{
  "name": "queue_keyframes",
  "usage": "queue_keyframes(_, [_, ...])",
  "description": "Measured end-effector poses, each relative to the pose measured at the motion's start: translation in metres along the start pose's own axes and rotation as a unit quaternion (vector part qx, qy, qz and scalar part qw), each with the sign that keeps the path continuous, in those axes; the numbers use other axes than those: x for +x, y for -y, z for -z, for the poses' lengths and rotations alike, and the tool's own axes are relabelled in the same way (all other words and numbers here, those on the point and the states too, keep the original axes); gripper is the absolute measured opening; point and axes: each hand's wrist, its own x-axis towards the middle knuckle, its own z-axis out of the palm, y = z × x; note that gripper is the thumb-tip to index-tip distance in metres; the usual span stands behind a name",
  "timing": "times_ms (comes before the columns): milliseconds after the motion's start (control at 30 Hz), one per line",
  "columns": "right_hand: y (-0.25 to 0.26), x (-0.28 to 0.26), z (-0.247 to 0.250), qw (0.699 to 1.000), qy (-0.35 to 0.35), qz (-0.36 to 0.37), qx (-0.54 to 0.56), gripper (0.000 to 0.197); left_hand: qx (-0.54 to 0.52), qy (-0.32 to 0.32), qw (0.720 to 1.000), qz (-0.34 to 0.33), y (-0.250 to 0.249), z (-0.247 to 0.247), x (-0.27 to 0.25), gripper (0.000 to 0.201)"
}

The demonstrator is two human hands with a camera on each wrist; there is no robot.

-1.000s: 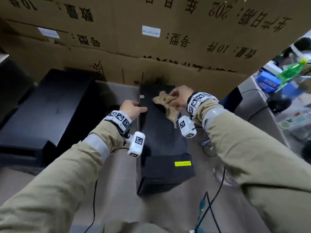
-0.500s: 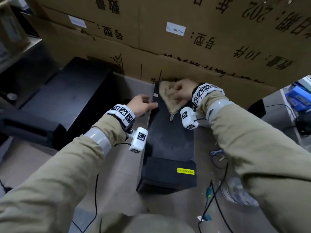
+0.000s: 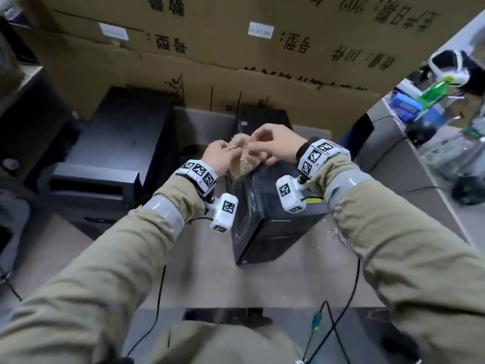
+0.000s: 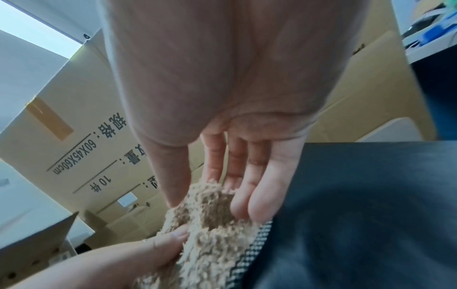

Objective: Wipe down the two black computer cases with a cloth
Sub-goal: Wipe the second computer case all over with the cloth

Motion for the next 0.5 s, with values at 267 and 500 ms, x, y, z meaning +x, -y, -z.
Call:
queue_keyframes(267, [-0.038,-0.068,-0.023,0.954,0.002,-0.093,-0.285,0.068,-0.021,0.020,0.995,0.091,0.028,-0.020,-0.034,0.032])
queue_keyframes(500, [-0.040,-0.087,-0.051,0.944,-0.045,-0.067,-0.319,0.063,-0.005,0.111,0.982,0.151,0.041,-0.034,-0.066,0.021])
